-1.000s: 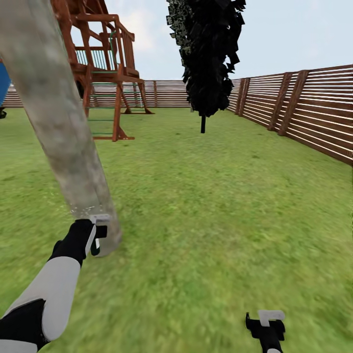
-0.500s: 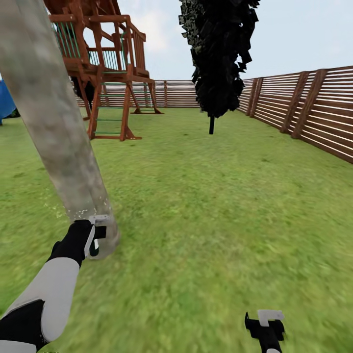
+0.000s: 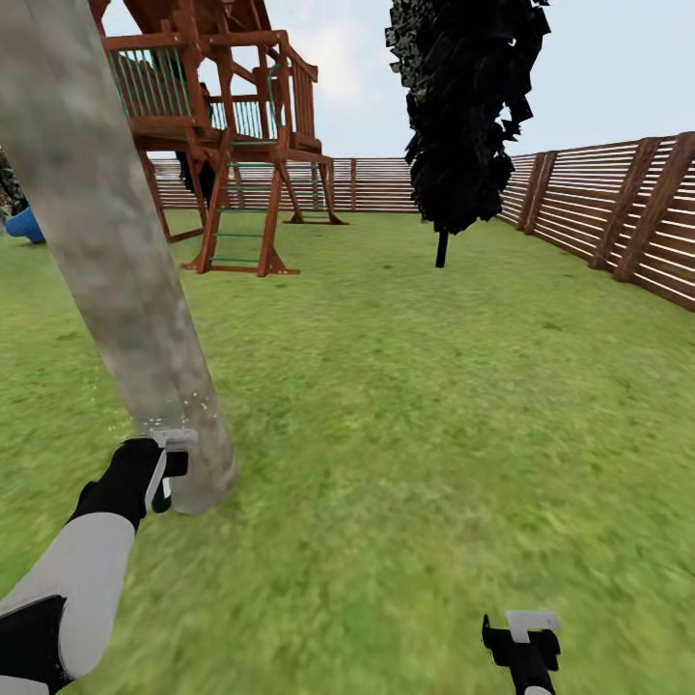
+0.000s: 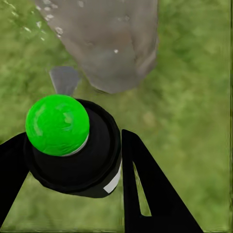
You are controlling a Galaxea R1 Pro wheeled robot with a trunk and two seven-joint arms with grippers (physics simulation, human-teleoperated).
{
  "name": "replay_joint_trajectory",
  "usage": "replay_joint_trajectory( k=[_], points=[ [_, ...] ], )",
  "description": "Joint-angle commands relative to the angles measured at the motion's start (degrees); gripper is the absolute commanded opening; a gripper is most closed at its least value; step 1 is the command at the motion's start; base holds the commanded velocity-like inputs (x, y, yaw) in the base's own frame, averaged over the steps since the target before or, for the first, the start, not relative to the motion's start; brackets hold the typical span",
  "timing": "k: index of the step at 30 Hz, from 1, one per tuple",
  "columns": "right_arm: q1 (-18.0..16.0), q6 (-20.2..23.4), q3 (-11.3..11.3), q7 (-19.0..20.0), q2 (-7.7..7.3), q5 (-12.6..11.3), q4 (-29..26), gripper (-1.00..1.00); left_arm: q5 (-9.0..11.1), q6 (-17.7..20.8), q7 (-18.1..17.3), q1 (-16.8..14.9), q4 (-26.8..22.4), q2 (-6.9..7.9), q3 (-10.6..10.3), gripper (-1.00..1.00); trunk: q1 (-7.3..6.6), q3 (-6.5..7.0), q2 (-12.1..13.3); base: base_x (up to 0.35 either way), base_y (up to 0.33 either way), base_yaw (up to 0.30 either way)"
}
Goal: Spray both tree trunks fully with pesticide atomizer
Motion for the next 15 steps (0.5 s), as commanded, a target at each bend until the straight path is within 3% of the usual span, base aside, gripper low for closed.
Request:
replay_joint_trajectory(
  k=[1,2,3,5,7,9,11,13,15],
  points=[
    [0.0,-0.1,-0.3,-0.3,0.01,0.6,0.1,1.0,-0.1,0.1,0.0,0.5,0.1,-0.21,0.0,-1.0,0.0,-0.05,0.0,0.088,-0.268,0.008],
    [0.0,-0.1,-0.3,-0.3,0.01,0.6,0.1,1.0,0.1,0.0,0.0,1.0,0.2,-1.21,0.0,-1.0,0.0,-0.05,0.0,0.085,-0.269,0.142],
    [0.0,-0.1,-0.3,-0.3,0.01,0.6,0.1,1.0,0.1,-0.1,0.0,1.2,0.2,-3.22,-0.1,-1.0,0.0,-0.05,0.0,0.068,-0.27,0.233],
    [0.0,-0.1,-0.3,-0.3,0.01,0.6,0.1,1.0,-0.1,-0.2,0.0,1.4,0.2,-4.5,0.0,-1.0,0.0,-0.05,0.0,0.021,-0.274,0.264],
    [0.0,-0.1,-0.3,-0.3,0.01,0.6,0.1,1.0,-0.1,-0.2,0.0,1.7,0.1,-4.22,0.2,-1.0,0.0,-0.05,0.0,0.007,-0.276,0.273],
    [0.0,-0.1,-0.3,-0.3,0.01,0.6,0.1,1.0,-0.1,-0.3,0.0,3.2,-0.4,-2.33,0.3,-1.0,0.0,-0.05,0.0,0.001,-0.276,0.277],
    [0.0,-0.1,-0.3,-0.3,0.01,0.6,0.1,1.0,-0.1,-0.3,0.0,3.6,-0.3,-1.58,0.2,-1.0,0.0,-0.05,0.0,0.0,-0.276,0.277],
    [0.0,-0.1,-0.3,-0.3,0.01,0.6,0.1,1.0,0.1,-0.4,0.0,3.8,0.0,-2.03,0.1,-1.0,0.0,-0.05,0.0,0.0,-0.277,0.277],
    [0.0,-0.1,-0.3,-0.3,0.01,0.6,0.1,1.0,0.1,-0.4,0.0,3.8,-0.4,-3.55,0.0,-1.0,0.0,-0.05,0.0,0.061,-0.277,0.277]
  ],
)
